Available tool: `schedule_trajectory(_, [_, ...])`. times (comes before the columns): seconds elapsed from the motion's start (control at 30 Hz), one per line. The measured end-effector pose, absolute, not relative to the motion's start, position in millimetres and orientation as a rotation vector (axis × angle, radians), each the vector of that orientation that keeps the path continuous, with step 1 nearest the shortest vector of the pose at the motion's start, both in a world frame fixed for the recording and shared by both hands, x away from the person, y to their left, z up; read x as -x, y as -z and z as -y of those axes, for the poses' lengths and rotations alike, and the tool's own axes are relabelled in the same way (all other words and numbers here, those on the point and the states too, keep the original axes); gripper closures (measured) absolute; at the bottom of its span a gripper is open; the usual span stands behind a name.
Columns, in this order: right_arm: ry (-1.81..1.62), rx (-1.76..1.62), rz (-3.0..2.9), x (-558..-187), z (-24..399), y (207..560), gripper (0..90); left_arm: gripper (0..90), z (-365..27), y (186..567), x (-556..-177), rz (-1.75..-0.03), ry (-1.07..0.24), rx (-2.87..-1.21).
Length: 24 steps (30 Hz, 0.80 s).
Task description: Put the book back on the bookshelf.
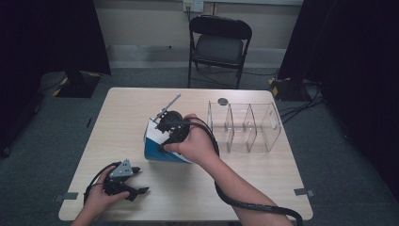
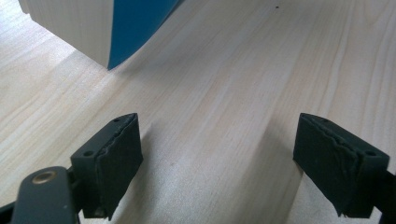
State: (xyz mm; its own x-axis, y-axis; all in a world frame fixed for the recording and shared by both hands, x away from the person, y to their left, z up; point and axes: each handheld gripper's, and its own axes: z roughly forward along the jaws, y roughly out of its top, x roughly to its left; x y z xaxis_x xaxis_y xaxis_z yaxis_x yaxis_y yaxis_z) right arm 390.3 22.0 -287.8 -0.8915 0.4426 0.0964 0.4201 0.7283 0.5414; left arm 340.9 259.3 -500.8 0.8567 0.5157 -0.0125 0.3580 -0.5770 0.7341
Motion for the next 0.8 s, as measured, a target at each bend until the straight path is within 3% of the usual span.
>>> schedule_trajectory(0.8, [-0.919,-0.605,-2.871,-416,-35,280,58.7,14.9,-259,501,-340,-0.638,-0.260,-2.239])
